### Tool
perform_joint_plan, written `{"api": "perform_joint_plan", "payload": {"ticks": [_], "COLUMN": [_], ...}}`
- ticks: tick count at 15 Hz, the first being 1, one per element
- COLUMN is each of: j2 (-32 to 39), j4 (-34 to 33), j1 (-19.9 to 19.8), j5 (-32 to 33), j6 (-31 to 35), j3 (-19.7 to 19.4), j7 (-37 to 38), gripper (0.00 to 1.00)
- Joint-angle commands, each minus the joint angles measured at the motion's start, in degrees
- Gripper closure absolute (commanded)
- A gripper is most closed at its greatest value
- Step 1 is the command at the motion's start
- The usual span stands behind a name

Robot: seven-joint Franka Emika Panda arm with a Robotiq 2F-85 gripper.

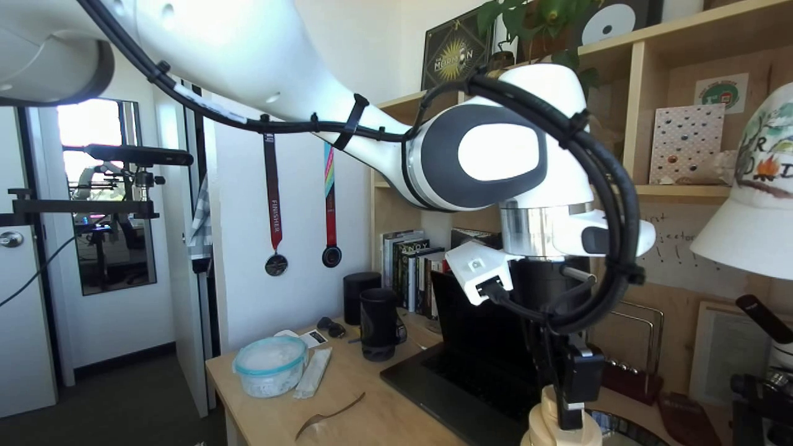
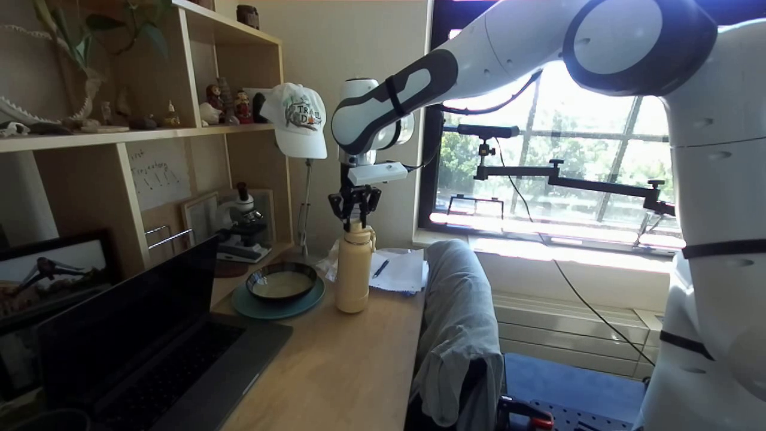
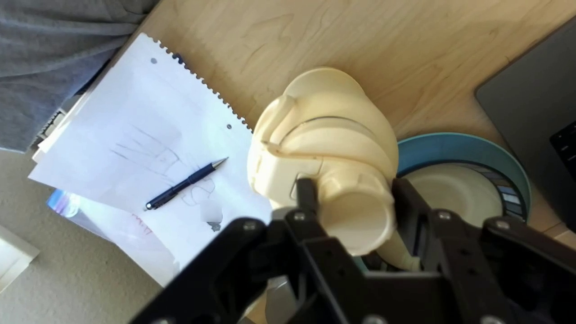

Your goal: Move the bottle to the right side of the desk

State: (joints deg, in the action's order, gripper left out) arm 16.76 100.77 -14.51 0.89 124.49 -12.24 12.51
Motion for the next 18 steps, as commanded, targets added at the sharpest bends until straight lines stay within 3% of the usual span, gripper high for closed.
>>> {"api": "perform_joint_plan", "payload": {"ticks": [1, 5, 6, 7, 11, 18], "j2": [-3.81, -4.91, -5.20, -5.56, -7.36, -14.44], "j4": [4.66, 6.62, 6.92, 7.34, 7.32, 5.51], "j1": [1.54, 2.38, 2.50, 2.69, 3.18, 6.80], "j5": [1.39, 3.11, 3.45, 4.24, 7.24, 11.27], "j6": [2.98, 4.36, 4.42, 4.45, 2.91, -3.06], "j3": [-0.60, -0.81, -0.82, -0.92, -1.05, 1.95], "j7": [0.54, 1.37, 1.55, 1.89, 3.65, 2.97], "gripper": [0.79, 0.79, 0.29, 0.28, 0.01, 0.00]}}
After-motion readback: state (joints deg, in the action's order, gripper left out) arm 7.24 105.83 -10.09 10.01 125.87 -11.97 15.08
